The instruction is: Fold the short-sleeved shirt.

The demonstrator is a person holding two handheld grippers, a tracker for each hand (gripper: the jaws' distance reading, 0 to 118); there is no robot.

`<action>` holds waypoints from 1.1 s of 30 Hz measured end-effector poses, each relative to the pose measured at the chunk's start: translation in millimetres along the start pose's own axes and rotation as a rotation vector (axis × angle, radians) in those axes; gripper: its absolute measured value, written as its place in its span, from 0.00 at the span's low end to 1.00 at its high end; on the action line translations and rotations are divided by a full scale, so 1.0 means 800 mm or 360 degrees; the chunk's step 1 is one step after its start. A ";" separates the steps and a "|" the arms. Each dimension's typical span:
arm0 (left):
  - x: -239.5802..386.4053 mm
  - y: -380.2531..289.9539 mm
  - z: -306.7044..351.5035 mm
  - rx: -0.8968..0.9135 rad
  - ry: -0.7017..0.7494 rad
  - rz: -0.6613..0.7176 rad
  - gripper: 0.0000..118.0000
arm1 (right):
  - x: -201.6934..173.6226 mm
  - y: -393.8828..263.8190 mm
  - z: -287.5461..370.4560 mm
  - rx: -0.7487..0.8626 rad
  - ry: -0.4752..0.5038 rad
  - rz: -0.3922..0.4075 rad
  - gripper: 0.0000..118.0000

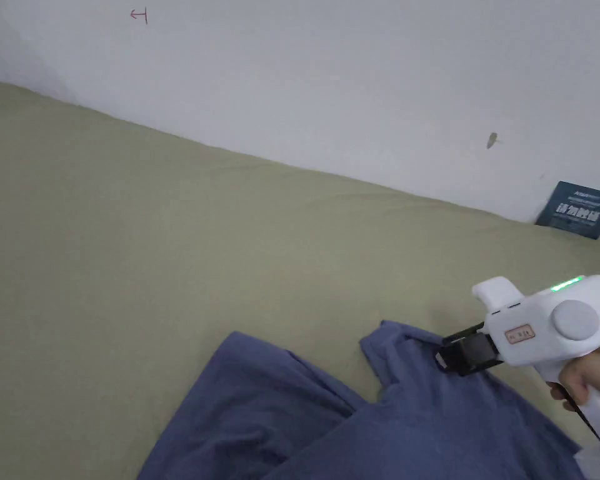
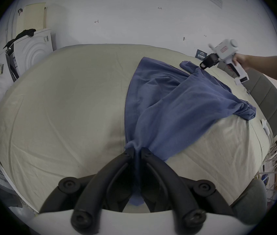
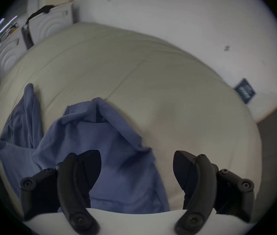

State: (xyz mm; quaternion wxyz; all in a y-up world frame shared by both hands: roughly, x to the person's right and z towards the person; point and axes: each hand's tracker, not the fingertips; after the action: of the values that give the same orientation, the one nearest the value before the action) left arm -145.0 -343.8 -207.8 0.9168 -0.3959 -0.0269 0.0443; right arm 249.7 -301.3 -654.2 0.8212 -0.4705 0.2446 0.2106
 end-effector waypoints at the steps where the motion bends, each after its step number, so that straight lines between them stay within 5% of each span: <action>1: 0.000 0.000 0.000 0.0001 0.0002 -0.0004 0.06 | 0.002 0.001 -0.012 -0.0043 0.0043 0.0001 0.79; 5: 0.002 -0.002 -0.002 0.0004 0.0017 0.0001 0.06 | 0.005 -0.004 -0.039 -0.0045 -0.0007 -0.0013 0.81; 6: 0.002 -0.001 -0.002 0.0004 0.0016 0.0016 0.06 | 0.006 -0.007 -0.033 0.0024 0.0032 -0.0063 0.72; 7: 0.002 -0.001 -0.002 0.0006 0.0010 0.0032 0.06 | 0.006 -0.009 -0.027 0.0064 0.0067 -0.0087 0.55; 8: 0.000 0.000 -0.002 0.0002 0.0000 0.0050 0.06 | -0.004 -0.014 -0.014 0.0151 0.0078 -0.0086 0.23; 9: -0.003 0.001 -0.002 0.0000 -0.0013 0.0069 0.06 | -0.012 -0.018 -0.009 0.0221 0.0027 -0.0054 0.03; 10: -0.005 0.002 -0.001 0.0003 -0.0031 0.0097 0.06 | -0.023 -0.020 -0.003 0.0271 -0.0096 -0.0053 0.03; 12: -0.011 0.008 0.000 0.0012 -0.0066 0.0168 0.06 | -0.029 -0.020 0.018 0.0304 0.0043 -0.0224 0.03; 18: -0.030 0.047 0.015 0.0185 -0.0128 0.0187 0.06 | -0.050 -0.019 0.114 0.0668 0.0070 -0.0413 0.03; 33: -0.055 0.348 0.036 0.0630 -0.0281 -0.0099 0.06 | -0.052 0.076 0.349 0.1244 -0.0409 -0.0387 0.03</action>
State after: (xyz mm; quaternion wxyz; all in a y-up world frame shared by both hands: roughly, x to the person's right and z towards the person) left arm -207.8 -137.6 -391.8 0.9717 -0.2018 -0.1100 0.0548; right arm 238.7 -33.0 -548.0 0.9804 -0.1194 0.1445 0.0605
